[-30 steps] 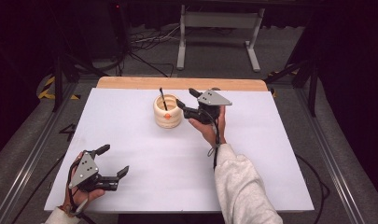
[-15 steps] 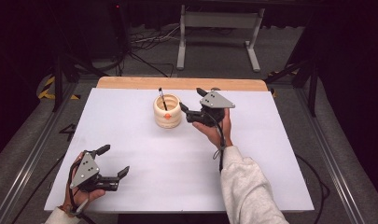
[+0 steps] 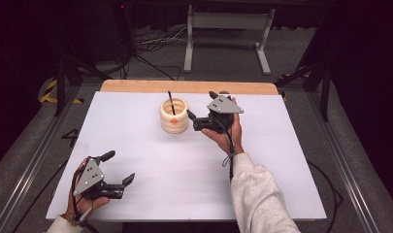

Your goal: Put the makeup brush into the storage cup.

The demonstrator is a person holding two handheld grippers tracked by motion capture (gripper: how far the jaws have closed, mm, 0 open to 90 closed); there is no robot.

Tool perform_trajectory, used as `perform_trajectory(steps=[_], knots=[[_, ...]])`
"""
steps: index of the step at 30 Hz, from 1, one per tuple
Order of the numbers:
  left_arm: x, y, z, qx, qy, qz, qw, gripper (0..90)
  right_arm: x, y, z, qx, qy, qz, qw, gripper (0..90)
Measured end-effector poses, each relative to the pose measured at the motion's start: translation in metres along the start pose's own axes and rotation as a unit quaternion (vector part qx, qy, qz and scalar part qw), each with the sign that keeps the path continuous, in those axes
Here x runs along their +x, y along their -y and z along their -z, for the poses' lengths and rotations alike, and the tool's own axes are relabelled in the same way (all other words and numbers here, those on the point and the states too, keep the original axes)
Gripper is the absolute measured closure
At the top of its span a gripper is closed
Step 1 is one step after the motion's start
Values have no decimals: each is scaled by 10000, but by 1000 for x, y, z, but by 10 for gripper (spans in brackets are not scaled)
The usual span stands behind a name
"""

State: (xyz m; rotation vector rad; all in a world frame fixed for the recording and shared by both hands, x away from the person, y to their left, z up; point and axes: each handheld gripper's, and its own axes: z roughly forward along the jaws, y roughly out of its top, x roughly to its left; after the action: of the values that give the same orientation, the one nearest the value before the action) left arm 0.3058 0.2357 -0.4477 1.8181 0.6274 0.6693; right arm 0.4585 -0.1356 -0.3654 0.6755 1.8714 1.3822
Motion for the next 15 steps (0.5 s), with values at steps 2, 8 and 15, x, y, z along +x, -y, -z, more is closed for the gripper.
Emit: perform_trajectory(steps=[2, 8, 15], knots=[[0, 0, 0, 5, -6, -12, 10000, 48, 0, 0, 1, 14, -21, 10, 10000, 19], [0, 0, 1, -9, -12, 8, 10000, 49, -2, 1, 8, 18, -25, 49, 10000, 10], [1, -1, 1, -32, -35, 2, 10000, 49, -2, 1, 15, 73, 29, 174, 9998, 8]])
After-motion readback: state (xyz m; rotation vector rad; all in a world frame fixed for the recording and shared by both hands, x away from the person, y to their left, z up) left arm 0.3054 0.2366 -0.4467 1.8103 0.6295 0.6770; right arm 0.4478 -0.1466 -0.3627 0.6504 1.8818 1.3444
